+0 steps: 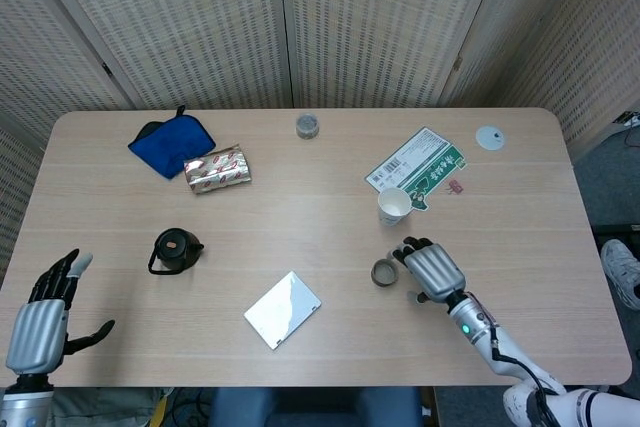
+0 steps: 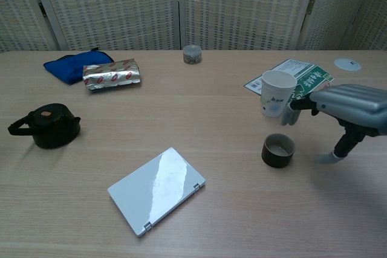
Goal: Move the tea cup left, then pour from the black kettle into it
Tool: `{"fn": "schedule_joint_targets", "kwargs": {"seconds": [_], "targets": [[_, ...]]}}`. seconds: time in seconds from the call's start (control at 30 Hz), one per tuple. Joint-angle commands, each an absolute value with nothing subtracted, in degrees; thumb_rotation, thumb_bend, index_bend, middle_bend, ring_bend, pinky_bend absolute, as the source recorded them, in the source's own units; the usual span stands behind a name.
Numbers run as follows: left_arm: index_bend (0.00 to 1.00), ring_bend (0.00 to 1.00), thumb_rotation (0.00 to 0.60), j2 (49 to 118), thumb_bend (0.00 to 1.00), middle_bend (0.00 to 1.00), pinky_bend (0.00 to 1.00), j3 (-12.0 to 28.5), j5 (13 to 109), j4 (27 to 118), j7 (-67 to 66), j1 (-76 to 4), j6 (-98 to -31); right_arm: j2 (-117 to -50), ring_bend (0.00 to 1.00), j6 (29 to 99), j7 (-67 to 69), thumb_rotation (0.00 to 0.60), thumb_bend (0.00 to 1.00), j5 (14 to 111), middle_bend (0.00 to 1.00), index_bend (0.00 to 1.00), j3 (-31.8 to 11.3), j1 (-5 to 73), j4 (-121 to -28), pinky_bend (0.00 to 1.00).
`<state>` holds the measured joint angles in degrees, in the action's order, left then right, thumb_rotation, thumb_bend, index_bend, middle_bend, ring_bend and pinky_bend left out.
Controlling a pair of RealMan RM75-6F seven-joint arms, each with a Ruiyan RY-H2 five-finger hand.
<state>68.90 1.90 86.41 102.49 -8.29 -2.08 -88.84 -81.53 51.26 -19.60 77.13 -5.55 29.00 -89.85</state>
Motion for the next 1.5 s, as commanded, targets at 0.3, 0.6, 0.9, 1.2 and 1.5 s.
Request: {"fn": "schedule_joint_targets", "kwargs": {"seconds": [0.3, 0.6, 0.9, 1.2, 1.5], "targets": [[0.09, 0.05, 0.600, 68.52, 0.17, 0.02, 0.09, 2.05, 86.02, 102.23, -7.76, -1.90, -88.88, -85.44, 0.16, 48.13, -22.38, 0.600, 0.12, 71.76, 0.30, 0.30, -6.12, 32.91, -86.10, 0.27], [0.09, 0.05, 0.600, 68.35, 0.17, 0.02, 0.09, 2.17, 85.92, 102.16, -7.72, -1.98, -88.72, -87.27, 0.16, 47.14, -22.99, 0.600, 0.13, 69.14, 0.30, 0.30, -5.95, 34.84, -83.90, 0.27], [0.09, 0.05, 0.600, 68.22, 0.17, 0.02, 0.09, 2.19, 85.79, 102.08, -7.60, -1.81, -88.86, -88.34, 0.17, 46.78, -23.56, 0.600, 0.16, 67.38, 0.31, 0.35, -5.44, 36.19, -82.75, 0.27], [0.09, 0.05, 0.600, 68.17, 0.17, 0.02, 0.09, 2.22, 85.68, 101.86, -7.49, -1.74, -88.84, -89.05, 0.19, 46.99, -24.24, 0.600, 0.25, 65.73, 0.34, 0.43, -5.11, 37.13, -82.35, 0.27], [0.09, 0.05, 0.600, 67.89, 0.17, 0.02, 0.09, 2.33, 85.58, 101.88, -7.38, -1.61, -89.04, -89.43, 0.20, 46.62, -23.87, 0.600, 0.27, 65.01, 0.35, 0.46, -6.95, 39.66, -84.01, 0.28]]}}
